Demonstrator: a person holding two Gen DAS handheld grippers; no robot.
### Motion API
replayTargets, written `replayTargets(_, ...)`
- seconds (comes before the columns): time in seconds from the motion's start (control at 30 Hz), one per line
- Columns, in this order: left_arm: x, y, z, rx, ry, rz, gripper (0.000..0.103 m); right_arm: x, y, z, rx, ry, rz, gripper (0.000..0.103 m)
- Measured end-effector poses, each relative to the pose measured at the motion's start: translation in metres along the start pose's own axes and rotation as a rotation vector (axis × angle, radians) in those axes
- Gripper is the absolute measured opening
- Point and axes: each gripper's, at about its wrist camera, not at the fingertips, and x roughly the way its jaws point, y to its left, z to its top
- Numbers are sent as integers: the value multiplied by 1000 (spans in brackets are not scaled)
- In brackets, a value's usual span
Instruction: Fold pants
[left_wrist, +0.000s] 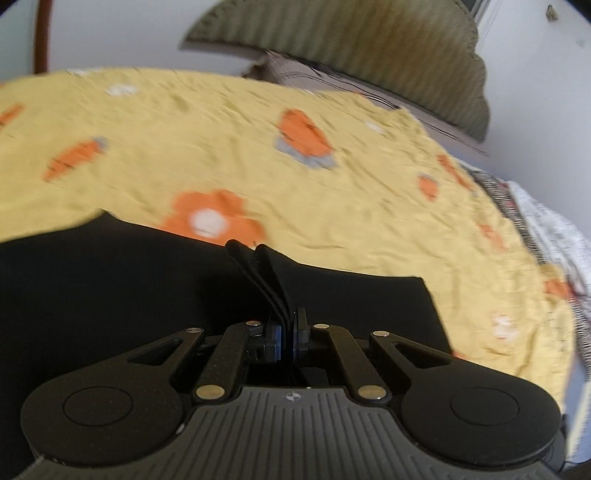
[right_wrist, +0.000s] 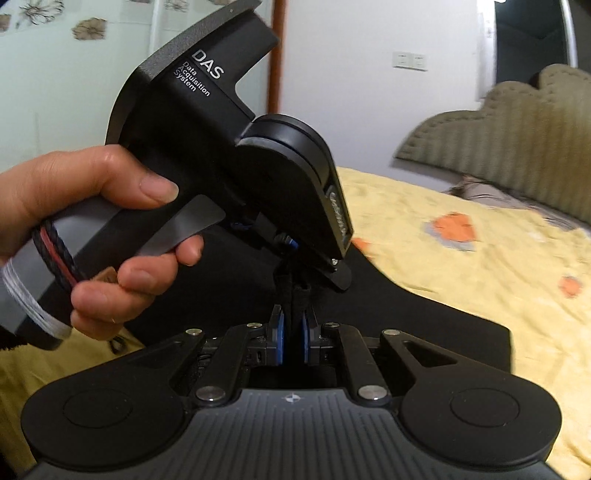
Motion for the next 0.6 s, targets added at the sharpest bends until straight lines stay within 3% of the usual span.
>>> replayTargets(0.1,-1,13,-1,17,-1,64,8,14,11,5,-22,-1,37,9)
replayTargets(0.17,3,22,-4,32,17,111,24,27,16,7,-22,32,47,10)
replayTargets(0.27,7,30,-8,29,39,188,36,40,17,6,-28,118,55,11)
replayTargets(0.33,3,36,-6,23,16,216,58,29,11,7,-11,106,72,11)
replayTargets(0.37,0,39,-6,17,1,220,62,20,4,8,10,93,71,11)
replayTargets(0.5,-3,28,3,56,-43,204,67,-2,-51,11,166,57,-66,11)
replayTargets(0.6,13,9,-1,150,-27,209,82,7,-97,4,289,106,-194,11)
